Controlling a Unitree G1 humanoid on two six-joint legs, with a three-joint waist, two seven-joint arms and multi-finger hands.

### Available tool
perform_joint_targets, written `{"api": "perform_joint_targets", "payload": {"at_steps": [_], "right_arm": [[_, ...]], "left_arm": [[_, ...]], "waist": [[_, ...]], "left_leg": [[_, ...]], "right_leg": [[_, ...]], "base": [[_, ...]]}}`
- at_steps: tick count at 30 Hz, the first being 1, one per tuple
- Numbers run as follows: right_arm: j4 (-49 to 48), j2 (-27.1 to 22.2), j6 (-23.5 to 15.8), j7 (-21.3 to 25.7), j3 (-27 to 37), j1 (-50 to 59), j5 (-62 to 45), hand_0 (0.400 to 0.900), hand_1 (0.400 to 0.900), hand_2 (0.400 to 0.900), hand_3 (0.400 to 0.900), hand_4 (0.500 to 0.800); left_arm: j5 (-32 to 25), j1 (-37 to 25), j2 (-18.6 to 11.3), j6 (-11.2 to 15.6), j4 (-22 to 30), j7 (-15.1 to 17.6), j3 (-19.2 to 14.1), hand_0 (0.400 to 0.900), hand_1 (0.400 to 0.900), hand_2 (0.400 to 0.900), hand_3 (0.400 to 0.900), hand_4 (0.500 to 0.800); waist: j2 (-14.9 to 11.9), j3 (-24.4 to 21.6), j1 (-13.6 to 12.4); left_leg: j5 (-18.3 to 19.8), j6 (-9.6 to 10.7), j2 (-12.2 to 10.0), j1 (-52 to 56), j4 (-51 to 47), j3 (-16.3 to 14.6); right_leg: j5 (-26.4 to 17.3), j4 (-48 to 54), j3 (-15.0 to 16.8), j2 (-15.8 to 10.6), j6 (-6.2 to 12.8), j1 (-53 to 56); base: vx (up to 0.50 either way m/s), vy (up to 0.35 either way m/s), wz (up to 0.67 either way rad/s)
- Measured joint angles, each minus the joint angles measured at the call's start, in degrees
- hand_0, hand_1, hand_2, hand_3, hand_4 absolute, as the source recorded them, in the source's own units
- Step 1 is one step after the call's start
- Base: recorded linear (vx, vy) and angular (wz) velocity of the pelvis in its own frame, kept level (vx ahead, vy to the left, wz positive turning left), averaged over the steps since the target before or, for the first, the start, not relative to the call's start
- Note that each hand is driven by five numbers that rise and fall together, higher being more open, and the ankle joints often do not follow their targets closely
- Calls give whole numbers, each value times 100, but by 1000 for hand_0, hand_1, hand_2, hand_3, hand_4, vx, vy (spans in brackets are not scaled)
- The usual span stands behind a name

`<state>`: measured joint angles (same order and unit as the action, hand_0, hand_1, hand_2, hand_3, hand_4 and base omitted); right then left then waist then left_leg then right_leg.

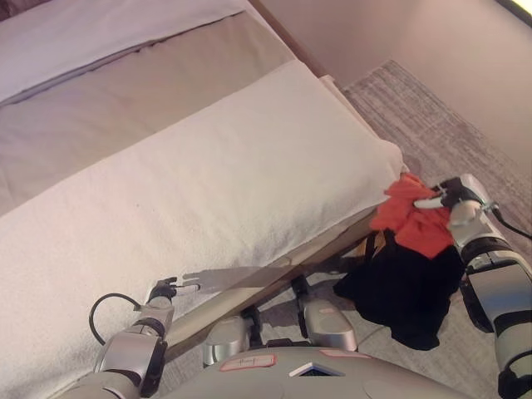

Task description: Put the clothes on the bed into the basket.

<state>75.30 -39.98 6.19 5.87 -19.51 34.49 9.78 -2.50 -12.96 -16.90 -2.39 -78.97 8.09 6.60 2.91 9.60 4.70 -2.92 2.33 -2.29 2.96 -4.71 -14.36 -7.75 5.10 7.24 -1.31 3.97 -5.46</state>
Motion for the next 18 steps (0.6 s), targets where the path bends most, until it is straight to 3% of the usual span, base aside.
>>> {"api": "perform_joint_targets", "payload": {"at_steps": [11,18], "right_arm": [[600,-270,3,-38,750,-345,4,400,400,400,400,500],[1117,-668,15,-119,1077,-464,5,400,400,400,400,500]], "left_arm": [[68,41,-81,5,-6,-128,123,900,900,900,900,800],[173,-6,-79,8,0,-238,228,900,900,900,900,800]], "waist": [[311,-24,144],[763,35,142]], "left_leg": [[65,0,56,1,-3,-109],[71,-12,75,6,-3,2]], "right_leg": [[0,4,-3,-73,0,-45],[-1,4,-160,-126,-1,11]], "base": [[-2,-1,-1],[5,-11,17]]}}
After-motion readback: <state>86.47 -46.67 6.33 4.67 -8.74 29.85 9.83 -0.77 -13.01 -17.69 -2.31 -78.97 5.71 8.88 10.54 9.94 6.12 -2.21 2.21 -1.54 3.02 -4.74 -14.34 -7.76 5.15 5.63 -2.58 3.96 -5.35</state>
